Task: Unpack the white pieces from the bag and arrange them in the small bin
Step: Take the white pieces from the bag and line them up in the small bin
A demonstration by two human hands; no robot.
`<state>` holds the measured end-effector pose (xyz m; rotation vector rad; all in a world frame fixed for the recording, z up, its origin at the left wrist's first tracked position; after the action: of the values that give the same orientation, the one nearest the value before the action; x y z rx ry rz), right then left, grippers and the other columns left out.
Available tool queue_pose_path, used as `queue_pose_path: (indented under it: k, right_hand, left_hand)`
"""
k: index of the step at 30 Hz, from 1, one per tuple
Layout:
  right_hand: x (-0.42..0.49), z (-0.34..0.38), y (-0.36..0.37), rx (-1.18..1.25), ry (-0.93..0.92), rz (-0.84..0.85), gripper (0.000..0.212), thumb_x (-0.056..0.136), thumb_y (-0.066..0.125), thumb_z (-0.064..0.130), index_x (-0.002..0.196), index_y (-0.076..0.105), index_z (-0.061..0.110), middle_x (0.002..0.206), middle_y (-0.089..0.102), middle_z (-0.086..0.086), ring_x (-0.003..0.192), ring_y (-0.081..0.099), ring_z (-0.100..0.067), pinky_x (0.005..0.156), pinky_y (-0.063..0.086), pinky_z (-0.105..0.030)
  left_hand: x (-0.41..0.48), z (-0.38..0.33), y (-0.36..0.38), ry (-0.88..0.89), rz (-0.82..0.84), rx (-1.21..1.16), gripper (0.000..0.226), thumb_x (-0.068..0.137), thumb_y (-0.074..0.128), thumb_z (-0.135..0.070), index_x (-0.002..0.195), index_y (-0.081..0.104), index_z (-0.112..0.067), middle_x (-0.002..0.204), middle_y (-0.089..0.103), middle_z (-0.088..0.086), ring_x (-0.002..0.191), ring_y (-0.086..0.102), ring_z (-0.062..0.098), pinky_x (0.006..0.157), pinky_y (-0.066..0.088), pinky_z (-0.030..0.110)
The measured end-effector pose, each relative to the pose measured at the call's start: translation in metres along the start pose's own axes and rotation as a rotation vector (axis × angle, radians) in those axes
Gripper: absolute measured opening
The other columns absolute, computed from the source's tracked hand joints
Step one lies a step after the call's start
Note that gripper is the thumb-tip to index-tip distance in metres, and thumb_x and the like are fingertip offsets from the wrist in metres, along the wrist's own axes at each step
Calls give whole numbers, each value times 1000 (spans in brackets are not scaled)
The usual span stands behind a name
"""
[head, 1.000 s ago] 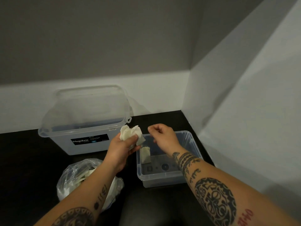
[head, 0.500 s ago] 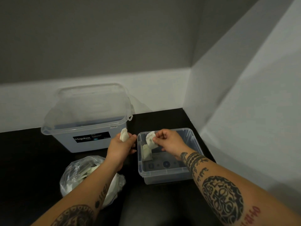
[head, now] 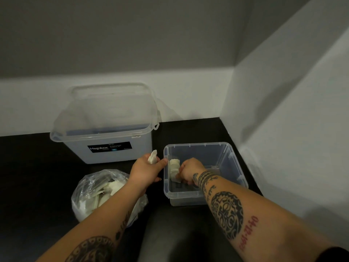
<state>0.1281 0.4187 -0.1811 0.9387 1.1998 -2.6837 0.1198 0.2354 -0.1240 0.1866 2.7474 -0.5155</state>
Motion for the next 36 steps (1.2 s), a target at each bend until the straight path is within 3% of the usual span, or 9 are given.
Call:
queue_pose_path:
  k: [9,14,18,22,27,30,33,36]
  right_hand:
    - [11,-8,-4,48,146,-90,22,81,80,22,96,72,8,88,74,-9,80,73,-22,66,60,-31]
    - [14,-9,-4,66,170,-87,24,79,81,17,98,72,7,90,74,-11,82,73,-24,78,64,-38]
    - [8,-12,-15,99,157,-79,25,85,78,23,104,72,7,91,74,-9,77,71,-20,62,60,-34]
    - [2,-13,-35,229,52,-68,30,89,71,11,116,69,-1,100,74,-15,88,73,-26,82,63,-43]
    - [-24,-8,-64,338,83,-26,25,93,71,20,114,65,7,100,74,-10,85,73,-18,76,63,-32]
    - [-43,17,-83,460,-87,-22,19,97,66,25,111,66,12,103,72,-7,83,67,-16,71,57,-28]
    - [-65,45,-99,639,-309,-77,14,96,68,28,109,70,22,106,71,1,91,66,-14,70,56,-27]
    - [-77,59,-103,642,-424,-93,25,95,70,31,120,69,26,113,70,7,104,65,-11,73,54,-25]
  left_hand:
    - [3,3,0,-12,0,-35,22,91,76,-31,95,65,-12,92,70,11,85,70,21,59,56,25]
    - [4,3,-1,-26,-12,-31,23,89,78,-32,96,65,-14,93,70,10,84,69,21,61,57,27]
    - [3,3,-3,-32,-10,-79,25,88,80,-31,101,65,-15,98,70,12,89,70,23,62,58,27]
    - [3,-3,-9,-54,-9,-275,25,94,72,-31,112,66,-15,105,69,12,98,69,24,69,60,31]
    - [2,-26,-3,-44,96,-483,26,99,57,-12,124,64,-10,119,62,15,108,64,29,83,60,39]
    - [-2,-46,9,24,187,-483,22,101,56,-6,120,66,-13,122,62,15,111,66,31,87,61,39]
    - [-4,-58,17,96,208,-467,24,98,65,-5,120,65,-15,115,66,14,101,70,27,75,62,33]
    - [-5,-64,21,155,204,-438,31,91,73,-3,119,66,-14,105,70,11,87,72,17,70,62,31]
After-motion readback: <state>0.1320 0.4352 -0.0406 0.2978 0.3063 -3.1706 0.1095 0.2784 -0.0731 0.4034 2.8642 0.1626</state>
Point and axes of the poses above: each hand's wrist, its own x-axis towards the middle knuckle, its own y-axis out of the palm, z = x × y, the point moved 10 cm from there along x, towards the middle knuckle
